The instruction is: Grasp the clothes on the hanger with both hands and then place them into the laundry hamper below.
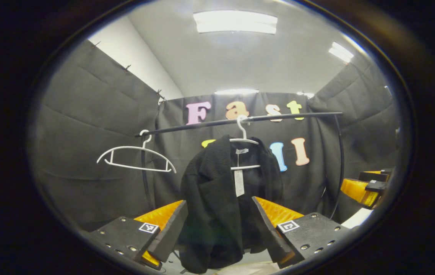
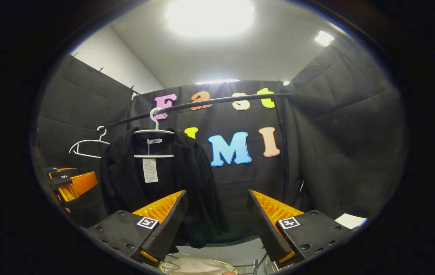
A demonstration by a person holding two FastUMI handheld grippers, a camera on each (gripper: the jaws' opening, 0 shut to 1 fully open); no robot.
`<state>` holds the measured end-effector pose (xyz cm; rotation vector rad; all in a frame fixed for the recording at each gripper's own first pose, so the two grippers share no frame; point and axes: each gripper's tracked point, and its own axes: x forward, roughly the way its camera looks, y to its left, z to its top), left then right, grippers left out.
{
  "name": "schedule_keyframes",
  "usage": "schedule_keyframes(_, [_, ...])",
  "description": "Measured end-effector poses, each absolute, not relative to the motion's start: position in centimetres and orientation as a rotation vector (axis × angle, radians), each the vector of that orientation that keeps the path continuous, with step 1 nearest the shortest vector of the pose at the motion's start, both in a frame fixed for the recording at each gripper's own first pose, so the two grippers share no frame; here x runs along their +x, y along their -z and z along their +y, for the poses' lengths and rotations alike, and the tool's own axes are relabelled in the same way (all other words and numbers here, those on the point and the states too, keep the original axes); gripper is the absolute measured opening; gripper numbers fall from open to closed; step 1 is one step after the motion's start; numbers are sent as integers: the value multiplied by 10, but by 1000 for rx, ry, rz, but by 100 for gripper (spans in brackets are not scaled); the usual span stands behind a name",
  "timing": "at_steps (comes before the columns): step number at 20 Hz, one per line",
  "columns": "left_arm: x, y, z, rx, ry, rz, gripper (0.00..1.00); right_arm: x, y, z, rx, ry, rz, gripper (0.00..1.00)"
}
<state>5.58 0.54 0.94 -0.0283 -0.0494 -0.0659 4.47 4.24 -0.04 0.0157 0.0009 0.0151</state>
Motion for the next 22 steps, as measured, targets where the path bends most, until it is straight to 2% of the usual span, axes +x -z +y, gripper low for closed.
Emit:
schedule_keyframes(10, [100,-19,-15,8,-19,-68,97,123,-9,72,21,-205,-20,96])
schedule_keyframes(22, [173,-4,-30,39,-88,-44,97,202,-2,118,36,-364,-8,96])
